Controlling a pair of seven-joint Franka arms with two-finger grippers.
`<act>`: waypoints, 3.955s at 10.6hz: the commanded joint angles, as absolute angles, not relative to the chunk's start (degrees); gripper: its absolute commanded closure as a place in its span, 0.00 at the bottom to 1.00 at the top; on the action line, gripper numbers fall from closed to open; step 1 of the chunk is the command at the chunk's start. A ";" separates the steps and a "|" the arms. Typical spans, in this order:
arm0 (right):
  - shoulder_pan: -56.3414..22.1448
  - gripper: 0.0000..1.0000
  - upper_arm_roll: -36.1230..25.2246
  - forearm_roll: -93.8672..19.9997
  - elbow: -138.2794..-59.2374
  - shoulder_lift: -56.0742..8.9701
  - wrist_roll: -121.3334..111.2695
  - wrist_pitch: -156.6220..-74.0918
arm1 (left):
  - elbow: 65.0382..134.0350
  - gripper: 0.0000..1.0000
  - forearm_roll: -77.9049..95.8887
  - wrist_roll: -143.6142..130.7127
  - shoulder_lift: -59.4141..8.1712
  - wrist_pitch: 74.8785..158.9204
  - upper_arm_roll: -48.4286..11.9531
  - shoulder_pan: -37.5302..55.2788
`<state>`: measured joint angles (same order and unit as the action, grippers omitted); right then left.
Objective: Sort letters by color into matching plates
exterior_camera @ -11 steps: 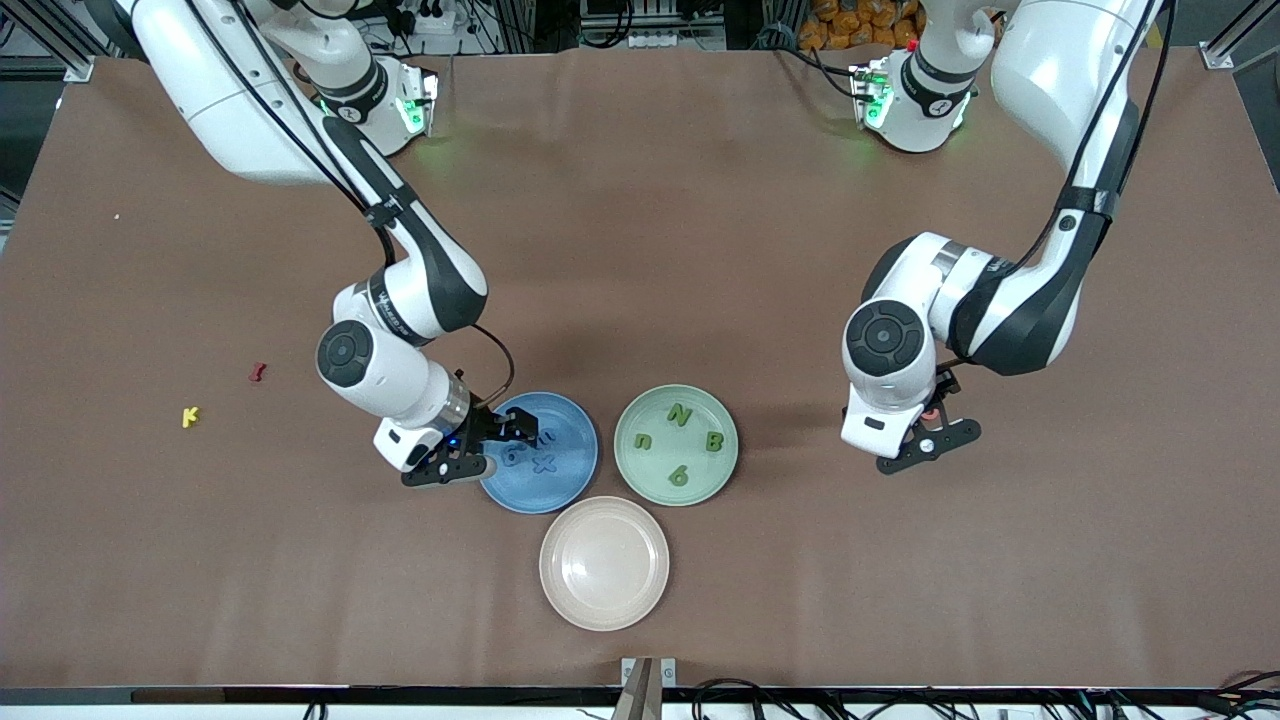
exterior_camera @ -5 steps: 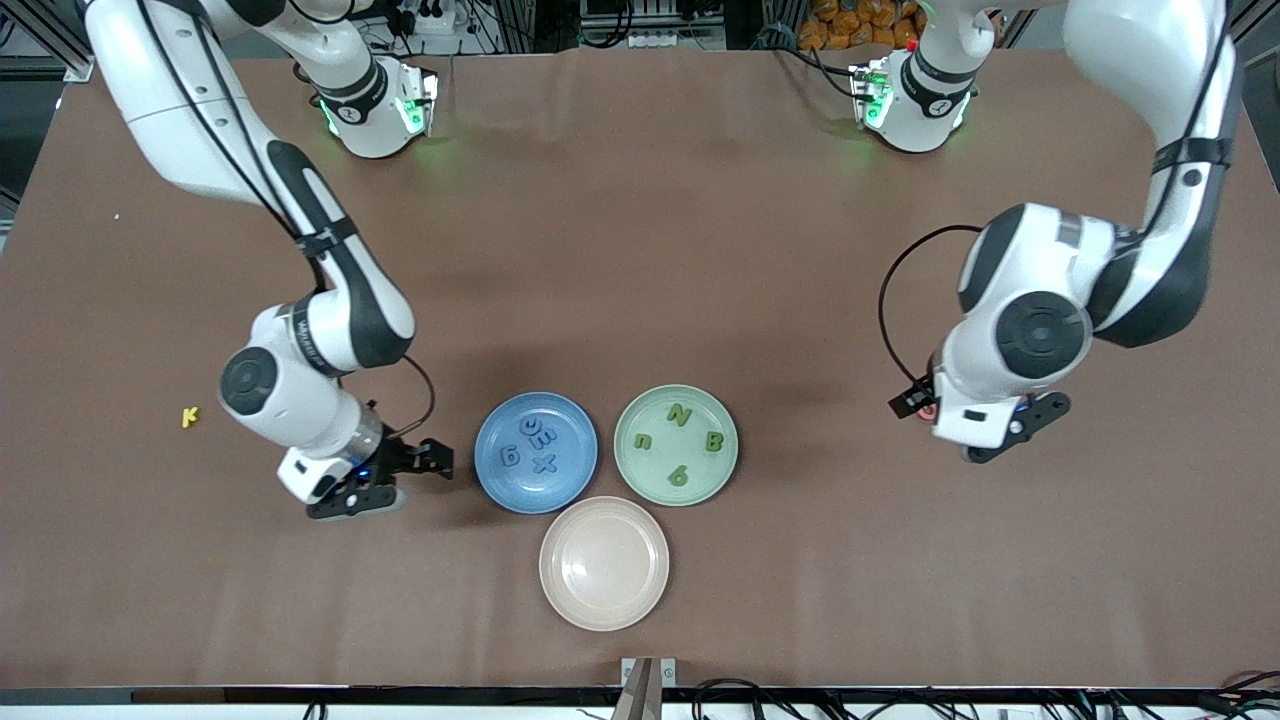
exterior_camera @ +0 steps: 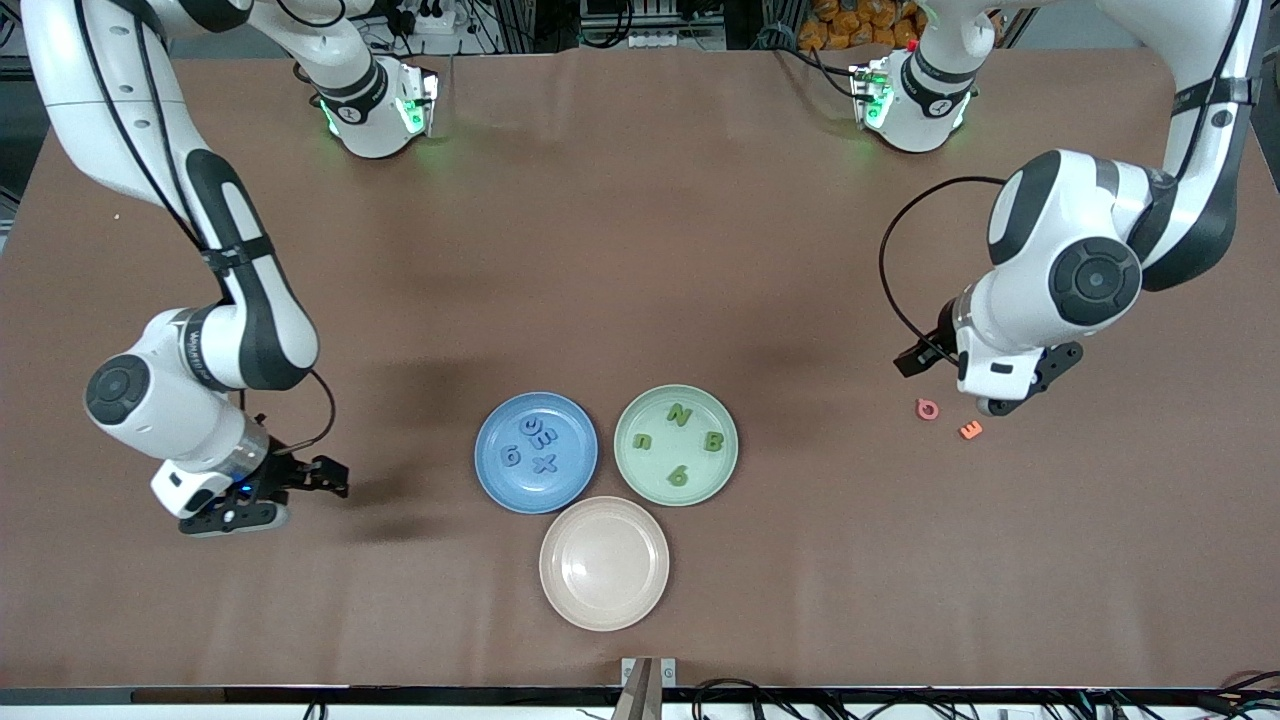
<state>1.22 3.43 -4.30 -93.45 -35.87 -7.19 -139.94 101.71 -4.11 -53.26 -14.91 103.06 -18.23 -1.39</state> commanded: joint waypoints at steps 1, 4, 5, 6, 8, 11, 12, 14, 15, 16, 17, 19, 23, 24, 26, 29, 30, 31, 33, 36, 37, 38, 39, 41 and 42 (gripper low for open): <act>2.63 0.00 0.89 -3.43 -94.13 -33.84 -7.82 -139.13 | 109.16 0.00 -2.37 -53.53 -7.21 104.94 -18.54 -2.11; 3.43 0.00 -1.75 -3.43 -93.96 -29.20 -11.59 -131.78 | 106.36 0.00 -2.72 -52.21 -7.91 105.03 -18.63 -1.67; 4.12 0.00 -2.02 -3.43 -93.96 -27.27 -13.08 -128.79 | 104.96 0.00 -2.81 -49.34 -8.08 104.94 -18.63 -1.58; 4.74 0.00 -2.02 -3.43 -93.87 -25.16 -13.53 -125.45 | 104.42 0.00 -2.90 -45.48 -8.00 104.85 -18.63 -1.58; 4.57 0.00 -3.42 -3.69 -93.17 -20.94 -13.45 -118.78 | 103.54 0.00 -3.08 -38.88 -7.91 104.50 -18.63 -1.76; 4.57 0.00 -4.22 -3.60 -86.33 -16.19 -13.01 -100.53 | 101.26 0.00 -3.08 -34.89 -8.00 104.41 -18.54 -2.11; 4.48 0.00 -5.09 -3.78 -84.13 -14.78 -12.92 -94.72 | 101.16 0.00 -3.08 -34.89 -8.00 104.41 -18.54 -2.11; 4.40 0.00 -6.67 -4.13 -81.31 -12.32 -12.92 -86.96 | 101.25 0.00 -3.16 -34.98 -8.17 104.41 -18.54 -2.02; 4.39 0.00 -6.85 -4.13 -79.91 -10.65 -12.83 -83.27 | 101.25 0.00 -3.16 -35.07 -8.26 104.41 -18.54 -1.93; 4.31 0.00 -7.55 -4.13 -79.37 -9.50 -12.83 -81.23 | 101.25 0.00 -3.16 -35.07 -8.44 104.41 -18.54 -1.93; 4.22 0.00 -7.73 -4.22 -78.58 -8.45 -12.05 -79.73 | 101.25 0.00 -3.16 -35.07 -8.52 104.41 -18.54 -1.85; 3.70 0.00 -7.73 -4.22 -75.60 -7.47 -9.24 -75.87 | 101.25 0.00 -3.16 -35.07 -8.53 104.41 -18.54 -1.85; 2.29 0.00 -7.38 -4.40 -74.61 -5.45 -5.36 -76.02 | 101.16 0.00 -3.25 -35.07 -8.53 104.41 -18.54 -1.85; 2.02 0.00 -7.38 -4.48 -75.58 -5.54 -5.36 -77.24 | 101.16 0.00 -3.25 -35.24 -8.53 104.41 -18.54 -1.67; 1.41 0.00 -7.38 -4.39 -77.51 -5.54 -5.36 -79.97 | 100.99 0.00 -4.56 -34.98 -8.79 104.94 -18.54 -1.58; 0.79 0.00 -7.29 -4.22 -78.05 -5.98 -5.36 -81.30 | 98.62 0.00 -5.54 -34.28 -9.76 105.03 -17.76 -3.16; 0.70 0.00 -7.29 -4.22 -78.31 -6.06 -5.36 -81.91 | 98.18 0.00 -5.80 -34.71 -9.67 104.94 -17.75 -3.08; 0.36 0.00 -7.29 -4.22 -78.83 -6.06 -5.36 -82.35 | 98.09 0.00 -5.97 -35.59 -8.97 104.94 -18.19 -2.90; 0.26 0.00 -7.29 -4.22 -78.75 -5.98 -5.36 -82.35 | 97.56 0.00 -6.15 -37.26 -9.40 104.94 -18.46 -1.77; 0.18 0.00 -7.30 -4.22 -78.66 -5.28 -5.36 -81.92 | 97.03 0.00 -7.47 -38.06 -9.49 105.03 -18.81 -2.10; 0.18 0.00 -7.29 -4.31 -78.75 -4.84 -5.36 -81.74 | 96.42 0.00 -7.04 -37.36 -9.41 105.03 -18.72 -2.28; 0.18 0.00 -7.29 -4.31 -78.75 -4.83 -5.36 -81.91 | 95.98 0.00 -6.86 -37.88 -9.49 105.03 -18.72 -2.46; 0.09 0.00 -7.29 -4.31 -78.66 -4.92 -5.36 -82.00 | 95.80 0.00 -6.68 -38.14 -9.58 105.12 -18.72 -2.46; 0.09 0.00 -7.29 -4.31 -78.75 -4.83 -5.62 -81.91 | 95.80 0.00 -7.29 -37.35 -9.05 104.94 -18.37 -2.90; -0.43 0.00 -7.21 -3.87 -78.84 -4.75 -5.62 -82.00 | 96.24 0.00 -7.29 -37.70 -8.79 104.33 -18.54 -2.90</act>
<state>0.35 -7.32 -4.29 -77.90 -6.04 -6.28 -81.84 96.35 -5.85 -36.90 -9.20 105.28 -18.11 -2.47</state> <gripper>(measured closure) 0.000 0.000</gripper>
